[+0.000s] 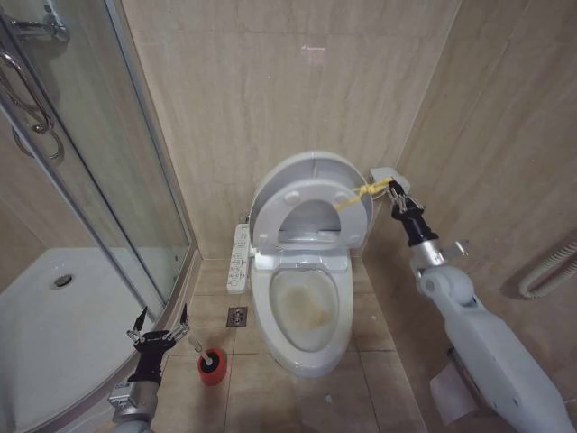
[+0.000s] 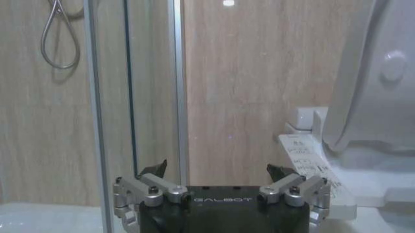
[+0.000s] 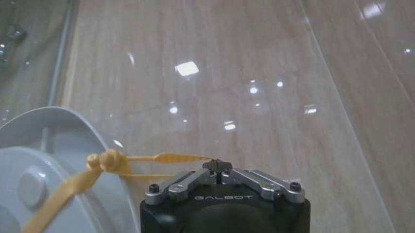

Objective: Open the toilet lid, clean the toilet bowl with a toilet brush, close the toilet lid, and flush.

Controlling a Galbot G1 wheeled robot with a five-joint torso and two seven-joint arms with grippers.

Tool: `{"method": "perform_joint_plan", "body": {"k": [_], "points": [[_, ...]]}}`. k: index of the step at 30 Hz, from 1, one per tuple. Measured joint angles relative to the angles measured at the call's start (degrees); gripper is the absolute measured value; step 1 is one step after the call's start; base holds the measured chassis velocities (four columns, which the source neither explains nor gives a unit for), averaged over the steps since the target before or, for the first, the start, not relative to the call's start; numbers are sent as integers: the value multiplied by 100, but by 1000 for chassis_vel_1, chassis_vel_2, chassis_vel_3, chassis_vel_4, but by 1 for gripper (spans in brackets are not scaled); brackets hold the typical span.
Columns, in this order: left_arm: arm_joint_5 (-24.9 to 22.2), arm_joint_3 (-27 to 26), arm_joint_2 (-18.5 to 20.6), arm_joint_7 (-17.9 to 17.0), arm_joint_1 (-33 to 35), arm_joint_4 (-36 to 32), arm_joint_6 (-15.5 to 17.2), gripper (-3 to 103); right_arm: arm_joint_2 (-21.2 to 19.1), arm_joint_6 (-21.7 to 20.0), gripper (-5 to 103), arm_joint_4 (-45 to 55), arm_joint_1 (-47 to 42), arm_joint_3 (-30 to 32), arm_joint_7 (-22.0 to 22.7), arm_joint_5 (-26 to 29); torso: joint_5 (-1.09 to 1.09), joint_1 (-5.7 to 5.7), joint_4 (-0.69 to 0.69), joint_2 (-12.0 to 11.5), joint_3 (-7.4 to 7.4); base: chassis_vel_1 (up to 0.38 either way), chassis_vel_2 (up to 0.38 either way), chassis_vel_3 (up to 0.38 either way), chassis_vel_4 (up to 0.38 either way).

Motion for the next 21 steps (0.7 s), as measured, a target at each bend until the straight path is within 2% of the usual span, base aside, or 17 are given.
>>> {"method": "perform_joint_plan", "body": {"k": [9,21], "points": [[91,9,-131,0,2,15,0,100,315,33,0,-1364,1061,-402,-133,-3,-1,0,0,0,0,0,0,0,0],[-39,-108,24,0,53,-4,-11,100,747,30,2,-2197,1455,-434,-176,-341,0,0,-3,0,0,0,0,0,0]]}}
